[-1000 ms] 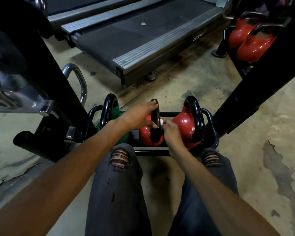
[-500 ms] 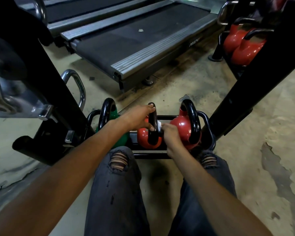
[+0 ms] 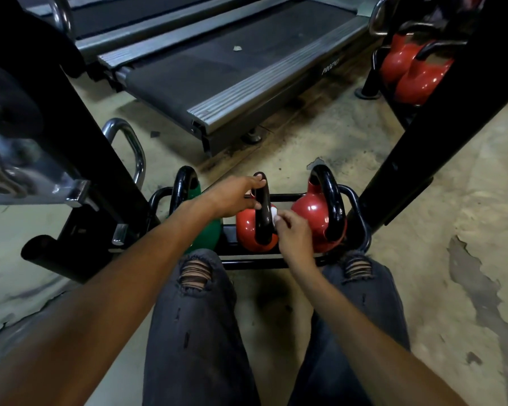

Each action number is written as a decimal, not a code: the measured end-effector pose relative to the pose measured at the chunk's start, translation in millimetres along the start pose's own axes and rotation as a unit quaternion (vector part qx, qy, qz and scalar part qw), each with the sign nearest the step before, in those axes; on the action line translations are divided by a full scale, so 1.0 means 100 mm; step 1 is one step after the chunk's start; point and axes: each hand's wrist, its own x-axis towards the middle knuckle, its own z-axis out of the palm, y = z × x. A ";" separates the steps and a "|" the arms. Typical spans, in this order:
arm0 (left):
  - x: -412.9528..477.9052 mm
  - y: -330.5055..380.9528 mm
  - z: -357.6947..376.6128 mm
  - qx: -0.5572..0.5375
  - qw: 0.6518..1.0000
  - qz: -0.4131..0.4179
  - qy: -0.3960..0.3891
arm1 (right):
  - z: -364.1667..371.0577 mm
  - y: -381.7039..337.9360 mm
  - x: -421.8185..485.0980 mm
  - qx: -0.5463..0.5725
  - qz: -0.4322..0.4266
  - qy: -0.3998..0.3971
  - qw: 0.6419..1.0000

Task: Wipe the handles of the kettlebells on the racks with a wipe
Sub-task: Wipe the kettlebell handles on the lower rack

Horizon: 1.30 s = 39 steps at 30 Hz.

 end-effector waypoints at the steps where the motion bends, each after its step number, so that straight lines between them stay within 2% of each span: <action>1: 0.02 0.00 -0.01 -0.004 1.000 -0.006 0.003 | 0.01 0.05 -0.13 -0.032 -0.059 0.029 0.997; 4: 0.09 -0.02 -0.01 -0.023 0.999 -0.034 0.009 | 0.12 0.28 -0.24 -0.156 -0.212 0.077 0.962; 6: 0.11 -0.02 -0.02 -0.029 0.999 -0.045 0.009 | 0.09 0.43 -0.13 -0.272 -0.336 0.068 0.899; 9: 0.12 -0.01 -0.04 -0.016 0.999 -0.046 0.012 | -0.11 0.35 0.14 -0.408 -0.450 -0.024 0.794; 11: 0.12 0.02 -0.04 -0.011 0.999 -0.048 0.020 | -0.14 0.09 0.32 -0.521 -0.481 -0.106 0.697; 13: 0.13 0.04 -0.05 -0.011 0.998 -0.051 0.026 | -0.05 -0.20 0.41 -0.628 -0.477 -0.175 0.589; 16: 0.10 0.01 -0.07 -0.050 0.996 -0.069 0.027 | 0.06 -0.43 0.35 -0.721 -0.472 -0.250 0.441; 17: 0.08 -0.01 -0.07 -0.063 0.995 -0.071 0.023 | 0.07 -0.44 0.32 -0.737 -0.472 -0.262 0.405; 18: 0.07 -0.02 -0.06 -0.068 0.995 -0.071 0.020 | 0.07 -0.44 0.30 -0.745 -0.474 -0.269 0.385; 19: 0.07 -0.03 -0.05 -0.067 0.995 -0.070 0.019 | 0.04 -0.43 0.31 -0.742 -0.481 -0.271 0.380; 20: 0.06 -0.02 -0.03 -0.067 0.995 -0.066 0.018 | 0.01 -0.42 0.32 -0.728 -0.498 -0.267 0.388; 21: 0.06 -0.02 -0.01 -0.067 0.996 -0.063 0.018 | -0.03 -0.38 0.35 -0.705 -0.518 -0.257 0.411; 23: 0.07 0.00 0.00 -0.054 0.997 -0.058 0.021 | -0.17 -0.22 0.36 -0.643 -0.543 -0.226 0.490; 24: 0.08 0.01 0.00 -0.046 0.997 -0.057 0.024 | -0.24 -0.11 0.34 -0.603 -0.543 -0.203 0.549; 26: 0.11 0.00 -0.01 -0.037 0.998 -0.053 0.027 | -0.29 0.11 0.20 -0.479 -0.500 -0.125 0.711; 28: 0.12 -0.01 -0.02 -0.034 0.998 -0.051 0.028 | -0.19 0.24 0.03 -0.312 -0.376 -0.019 0.872; 29: 0.12 -0.02 -0.01 -0.031 0.998 -0.048 0.027 | -0.11 0.25 -0.02 -0.226 -0.290 0.023 0.930; 30: 0.11 -0.02 -0.01 -0.027 0.998 -0.044 0.028 | -0.03 0.23 -0.06 -0.151 -0.205 0.038 0.966; 32: 0.10 -0.02 0.01 -0.020 0.999 -0.034 0.034 | 0.07 0.13 -0.02 -0.046 -0.054 0.006 0.997; 35: 0.10 -0.03 0.05 -0.003 0.999 -0.019 0.040 | 0.14 -0.08 0.34 0.115 0.136 -0.035 0.983; 37: 0.10 -0.03 0.06 0.001 0.999 -0.004 0.045 | 0.18 -0.22 0.62 0.186 0.203 -0.011 0.961; 39: 0.08 -0.02 0.06 0.010 0.998 0.017 0.056 | 0.21 -0.33 0.86 0.171 0.239 -0.001 0.956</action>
